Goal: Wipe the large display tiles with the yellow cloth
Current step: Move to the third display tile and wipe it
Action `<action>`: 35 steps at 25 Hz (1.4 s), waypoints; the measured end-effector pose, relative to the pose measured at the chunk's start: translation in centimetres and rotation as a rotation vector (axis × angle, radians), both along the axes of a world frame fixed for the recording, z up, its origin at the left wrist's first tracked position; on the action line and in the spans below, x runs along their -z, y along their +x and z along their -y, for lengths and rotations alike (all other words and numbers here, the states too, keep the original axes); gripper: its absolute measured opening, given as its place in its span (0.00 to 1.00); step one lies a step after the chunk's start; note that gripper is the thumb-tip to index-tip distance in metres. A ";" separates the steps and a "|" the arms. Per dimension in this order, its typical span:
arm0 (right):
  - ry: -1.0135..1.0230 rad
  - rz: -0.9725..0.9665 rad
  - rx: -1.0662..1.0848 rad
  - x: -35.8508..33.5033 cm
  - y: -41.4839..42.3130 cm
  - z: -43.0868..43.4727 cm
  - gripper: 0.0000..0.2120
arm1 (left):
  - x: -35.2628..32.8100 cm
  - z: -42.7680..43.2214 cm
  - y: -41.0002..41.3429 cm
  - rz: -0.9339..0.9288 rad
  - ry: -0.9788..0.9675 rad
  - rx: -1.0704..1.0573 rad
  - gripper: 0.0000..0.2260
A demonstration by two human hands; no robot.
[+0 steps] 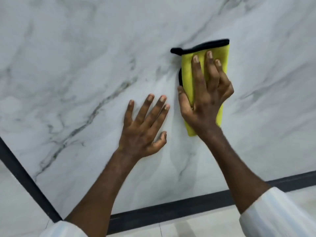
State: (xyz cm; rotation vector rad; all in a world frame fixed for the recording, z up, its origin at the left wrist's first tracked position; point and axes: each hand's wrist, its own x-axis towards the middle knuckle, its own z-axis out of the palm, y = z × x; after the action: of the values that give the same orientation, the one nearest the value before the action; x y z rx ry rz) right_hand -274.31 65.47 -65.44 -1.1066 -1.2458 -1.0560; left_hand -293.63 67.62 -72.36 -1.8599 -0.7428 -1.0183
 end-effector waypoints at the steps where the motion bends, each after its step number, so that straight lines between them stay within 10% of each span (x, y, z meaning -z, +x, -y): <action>1: -0.024 0.001 0.002 3.2 0.3 -0.1 0.31 | 0.1 0.0 -0.1 0.010 0.000 0.000 0.33; 7: -0.323 -0.020 0.028 25.4 1.0 1.5 0.32 | 0.8 0.6 1.1 0.098 -0.034 0.002 0.30; 15: -0.263 -0.100 -0.200 19.7 1.9 1.4 0.38 | 16.2 1.3 2.3 0.068 -0.173 -0.203 0.39; 25: -0.601 0.205 -0.109 44.6 5.3 3.8 0.49 | 17.2 -0.5 2.4 0.074 0.008 -0.217 0.38; 35: -0.378 0.095 -0.151 28.7 7.2 2.2 0.38 | 16.9 -0.2 2.6 0.148 -0.023 -0.196 0.37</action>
State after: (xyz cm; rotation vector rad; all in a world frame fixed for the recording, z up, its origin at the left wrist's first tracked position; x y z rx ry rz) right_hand -267.09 63.30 -94.18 -1.2320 -1.6239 -0.7840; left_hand -291.03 67.85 -89.30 -1.7059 -1.0074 -1.0305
